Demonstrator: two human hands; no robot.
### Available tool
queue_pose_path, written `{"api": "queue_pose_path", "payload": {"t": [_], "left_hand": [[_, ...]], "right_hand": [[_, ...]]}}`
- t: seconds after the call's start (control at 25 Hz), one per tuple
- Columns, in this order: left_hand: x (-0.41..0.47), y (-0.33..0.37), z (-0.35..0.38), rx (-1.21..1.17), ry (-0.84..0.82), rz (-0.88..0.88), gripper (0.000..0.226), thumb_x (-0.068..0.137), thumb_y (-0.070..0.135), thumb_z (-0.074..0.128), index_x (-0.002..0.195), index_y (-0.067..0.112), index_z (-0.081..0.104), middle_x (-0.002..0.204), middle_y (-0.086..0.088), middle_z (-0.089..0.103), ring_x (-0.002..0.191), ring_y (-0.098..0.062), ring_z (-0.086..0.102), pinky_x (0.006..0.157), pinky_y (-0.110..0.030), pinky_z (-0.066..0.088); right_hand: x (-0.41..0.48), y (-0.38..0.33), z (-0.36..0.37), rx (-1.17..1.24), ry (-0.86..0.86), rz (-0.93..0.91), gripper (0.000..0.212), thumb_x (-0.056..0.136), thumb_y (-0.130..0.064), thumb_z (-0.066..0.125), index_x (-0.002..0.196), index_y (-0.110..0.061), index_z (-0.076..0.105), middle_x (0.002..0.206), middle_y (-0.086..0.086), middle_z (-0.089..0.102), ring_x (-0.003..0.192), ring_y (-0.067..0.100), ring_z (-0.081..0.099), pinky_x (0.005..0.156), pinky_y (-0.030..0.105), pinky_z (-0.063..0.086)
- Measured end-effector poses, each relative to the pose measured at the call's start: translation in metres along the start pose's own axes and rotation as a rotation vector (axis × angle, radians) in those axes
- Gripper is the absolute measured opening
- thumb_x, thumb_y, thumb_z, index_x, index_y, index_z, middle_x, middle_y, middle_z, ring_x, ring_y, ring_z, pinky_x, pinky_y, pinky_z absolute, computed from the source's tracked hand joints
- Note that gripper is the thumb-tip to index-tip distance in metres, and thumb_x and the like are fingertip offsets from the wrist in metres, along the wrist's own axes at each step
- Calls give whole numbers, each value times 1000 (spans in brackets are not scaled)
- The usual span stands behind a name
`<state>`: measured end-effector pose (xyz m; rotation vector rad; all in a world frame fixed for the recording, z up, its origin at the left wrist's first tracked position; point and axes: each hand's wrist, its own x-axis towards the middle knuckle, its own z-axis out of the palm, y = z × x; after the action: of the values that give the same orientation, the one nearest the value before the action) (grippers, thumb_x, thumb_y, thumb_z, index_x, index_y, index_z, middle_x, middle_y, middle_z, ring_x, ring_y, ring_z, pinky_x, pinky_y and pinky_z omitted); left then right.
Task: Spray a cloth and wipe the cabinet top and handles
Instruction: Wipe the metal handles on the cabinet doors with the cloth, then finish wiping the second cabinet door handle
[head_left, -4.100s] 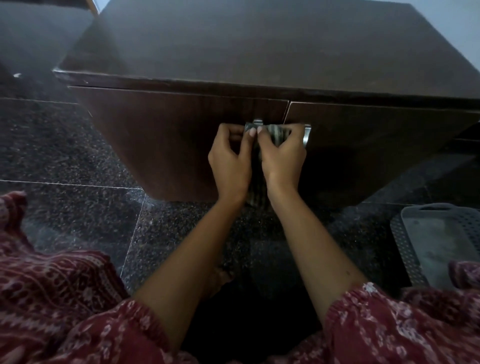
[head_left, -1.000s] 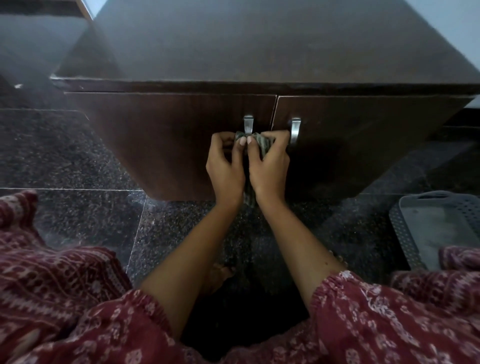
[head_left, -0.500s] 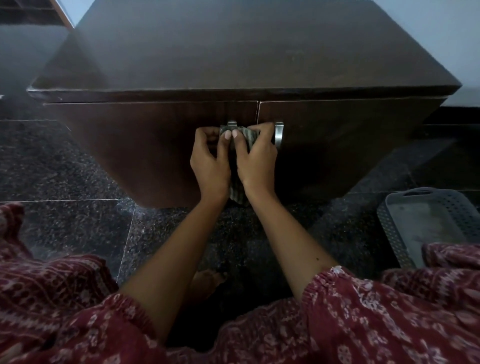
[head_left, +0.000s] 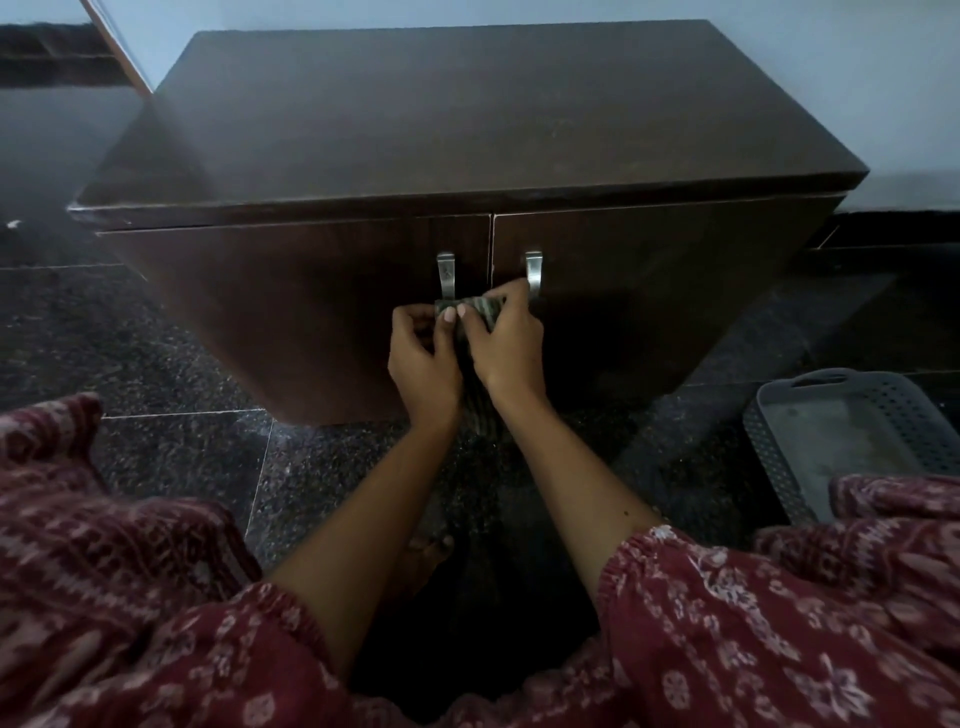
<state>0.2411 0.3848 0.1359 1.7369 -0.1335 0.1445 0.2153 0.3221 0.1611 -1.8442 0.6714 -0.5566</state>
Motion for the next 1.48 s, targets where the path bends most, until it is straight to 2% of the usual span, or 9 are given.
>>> {"api": "queue_pose_path", "payload": {"t": [0.24,0.36,0.56,0.72,0.88,1.0,1.16,1.4,1.48], "left_hand": [[-20,23,-11,37,-181,-105,22,92,27,53,103,7,53,74,13,49,67,1,48,49,-1,37],[-30,54,-9,24,-207,-218,19,92,30,53,101,14,53,76,11,50,76,-8,52,64,-18,44],[-67,102,14,-105,-481,-465,29,91,33,55,111,12,53,101,-3,61,93,-20,60,86,-42,53],[-108,127,46,-151,-801,-460,43,90,23,57,130,10,46,118,-5,59,94,-14,59,74,-27,51],[-153,127,89,-89,-950,-401,44,92,11,52,135,14,41,133,-4,53,114,-17,54,90,-31,47],[-177,128,132,-86,-1018,-358,44,93,4,48,136,13,41,134,-4,52,113,-16,54,86,-27,48],[-194,119,192,-121,-1046,-440,40,93,1,43,130,15,49,117,-2,58,98,-14,59,73,-24,52],[-210,84,300,47,-1261,-380,38,90,0,48,125,12,56,124,-11,61,105,-20,60,88,-32,51],[-211,66,338,172,-1352,-232,41,91,-3,44,130,11,52,131,-11,56,115,-21,56,94,-29,47]], "right_hand": [[-18,-2,-34,386,-112,459,39,81,-30,67,109,-4,61,104,11,67,91,22,64,80,34,55],[-31,-12,-69,551,-202,491,32,88,-26,58,112,-5,63,97,8,68,86,18,64,71,30,51],[-58,-1,-140,364,-170,420,38,96,-33,41,131,-18,44,128,2,53,113,20,52,95,40,45],[-65,18,-195,539,75,468,38,97,-29,39,130,-11,45,126,12,58,100,23,59,78,34,51],[-77,41,-243,695,202,524,40,93,-18,45,132,-11,43,128,15,56,109,29,58,91,43,51],[-82,60,-280,777,265,505,41,91,-12,42,132,-11,40,129,18,54,111,32,56,93,46,49],[-77,97,-310,780,322,500,45,93,-15,37,137,-22,32,128,12,53,95,22,59,69,36,53],[-45,173,-351,852,525,610,56,91,-9,41,141,-29,24,116,7,58,83,18,60,53,30,56],[-26,201,-356,779,600,631,60,91,-8,41,143,-29,20,125,8,55,94,23,61,69,38,58]]}}
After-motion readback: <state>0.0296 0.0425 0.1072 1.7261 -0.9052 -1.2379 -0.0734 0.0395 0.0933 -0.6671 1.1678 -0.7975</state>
